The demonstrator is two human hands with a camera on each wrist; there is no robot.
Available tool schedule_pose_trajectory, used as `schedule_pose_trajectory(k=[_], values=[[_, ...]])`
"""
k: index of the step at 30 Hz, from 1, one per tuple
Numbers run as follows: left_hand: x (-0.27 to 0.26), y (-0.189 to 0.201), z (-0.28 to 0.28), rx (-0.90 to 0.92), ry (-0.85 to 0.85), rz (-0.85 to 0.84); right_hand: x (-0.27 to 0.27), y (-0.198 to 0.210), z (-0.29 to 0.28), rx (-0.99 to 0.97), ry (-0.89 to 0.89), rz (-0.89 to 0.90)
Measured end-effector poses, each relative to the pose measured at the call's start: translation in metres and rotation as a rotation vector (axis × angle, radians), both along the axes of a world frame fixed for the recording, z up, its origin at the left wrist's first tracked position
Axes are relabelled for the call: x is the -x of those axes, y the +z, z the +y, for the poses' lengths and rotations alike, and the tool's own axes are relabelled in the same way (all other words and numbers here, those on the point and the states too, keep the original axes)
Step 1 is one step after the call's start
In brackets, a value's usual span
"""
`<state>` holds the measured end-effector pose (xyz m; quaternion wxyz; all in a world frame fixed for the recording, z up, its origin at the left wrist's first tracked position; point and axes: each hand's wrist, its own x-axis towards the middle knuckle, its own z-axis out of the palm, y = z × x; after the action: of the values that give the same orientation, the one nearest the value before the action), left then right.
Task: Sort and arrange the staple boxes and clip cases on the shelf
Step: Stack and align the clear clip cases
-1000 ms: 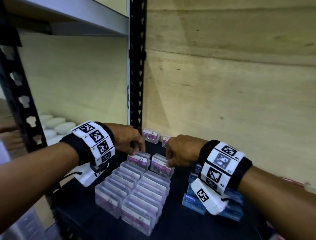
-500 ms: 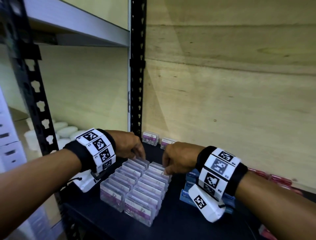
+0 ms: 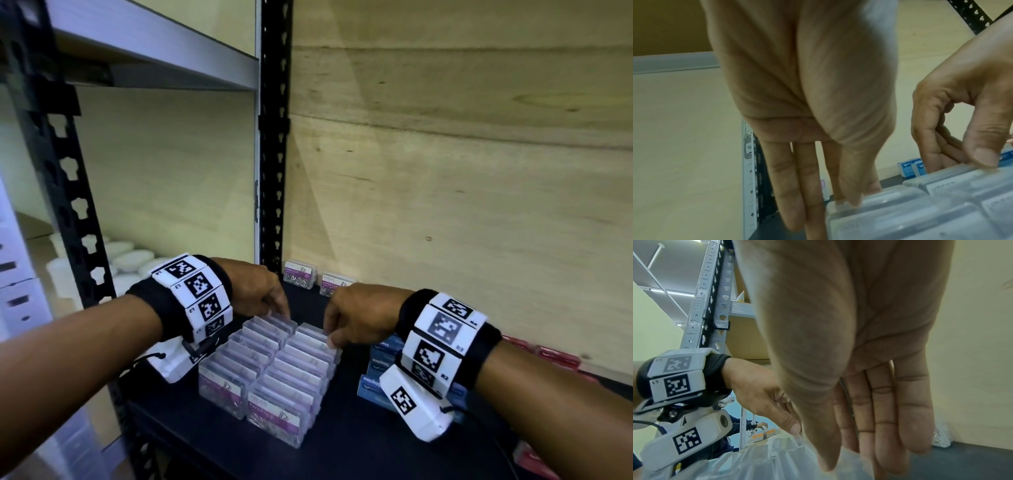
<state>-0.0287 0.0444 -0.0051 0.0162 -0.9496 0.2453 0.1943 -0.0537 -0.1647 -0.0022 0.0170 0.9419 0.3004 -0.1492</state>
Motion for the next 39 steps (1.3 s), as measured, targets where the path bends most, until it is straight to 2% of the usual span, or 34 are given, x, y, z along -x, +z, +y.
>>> schedule_pose_trajectory(k=[7,11,15,21,30,39], values=[[-0.006,0.006,-0.002,0.024,0.113,0.048,-0.012,0.006,-0.003,0.004,-0.023,0.005],[-0.027,0.012,0.000,0.087,0.176,-0.063,-0.037,0.014,-0.006,-0.005,-0.083,-0.095],[-0.060,0.011,0.004,0.081,0.147,-0.222,-0.071,0.015,-0.010,0.067,-0.150,-0.235],[-0.103,0.006,0.005,0.069,0.096,-0.333,-0.109,0.009,-0.006,0.147,-0.174,-0.258],[-0.143,-0.014,0.004,0.061,0.063,-0.333,-0.133,-0.009,0.002,0.199,-0.138,-0.276],[-0.150,-0.021,0.008,0.081,0.042,-0.305,-0.135,-0.016,0.007,0.170,-0.152,-0.302]])
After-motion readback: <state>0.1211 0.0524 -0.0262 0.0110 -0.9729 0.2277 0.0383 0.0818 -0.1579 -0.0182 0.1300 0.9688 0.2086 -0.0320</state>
